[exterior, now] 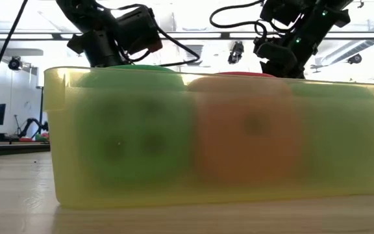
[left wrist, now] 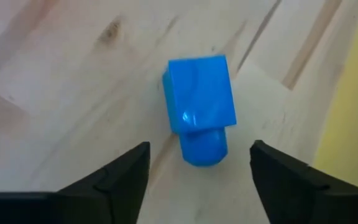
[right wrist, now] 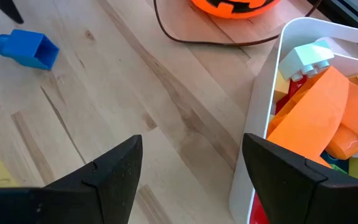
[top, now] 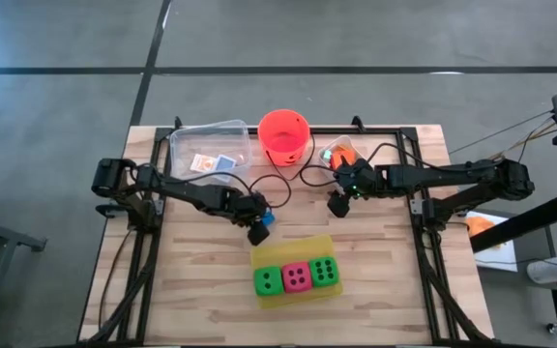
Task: Pick & Place Toys
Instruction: Put the blue game piece into the white bin
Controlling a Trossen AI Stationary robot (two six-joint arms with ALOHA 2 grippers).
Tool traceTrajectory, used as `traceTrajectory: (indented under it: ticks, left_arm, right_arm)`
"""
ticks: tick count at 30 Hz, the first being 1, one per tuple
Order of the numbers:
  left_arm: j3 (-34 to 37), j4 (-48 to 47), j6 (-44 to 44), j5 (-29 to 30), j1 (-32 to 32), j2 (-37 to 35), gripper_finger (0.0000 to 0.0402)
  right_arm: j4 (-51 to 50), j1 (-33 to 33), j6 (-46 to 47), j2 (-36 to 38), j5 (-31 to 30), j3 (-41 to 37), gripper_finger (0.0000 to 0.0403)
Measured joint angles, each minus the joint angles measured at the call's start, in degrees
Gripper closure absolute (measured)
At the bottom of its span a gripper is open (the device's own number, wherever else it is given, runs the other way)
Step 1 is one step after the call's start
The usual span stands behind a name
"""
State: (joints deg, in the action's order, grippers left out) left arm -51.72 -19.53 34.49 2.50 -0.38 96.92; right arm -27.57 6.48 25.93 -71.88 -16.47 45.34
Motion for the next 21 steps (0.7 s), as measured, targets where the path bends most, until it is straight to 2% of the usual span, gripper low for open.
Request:
traceTrajectory:
  ticks: [5, 10, 21]
  left_arm:
    - [0.0, 3.4, 0.4, 3.0, 0.0, 0.2, 0.0111]
    - [-0.1, 5.1, -2.1, 5.4, 0.5, 0.8, 0.0108]
    - [-0.1, 5.1, -4.5, 5.9, 1.5, 0.8, 0.0108]
  right_arm:
    - [0.0, 0.0, 0.0, 0.0, 0.0, 0.0, 0.0131]
    - [0.0, 0.0, 0.0, 0.0, 0.0, 0.0, 0.0131]
    - [0.3, 0.0, 0.0, 0.0, 0.1, 0.0, 0.0131]
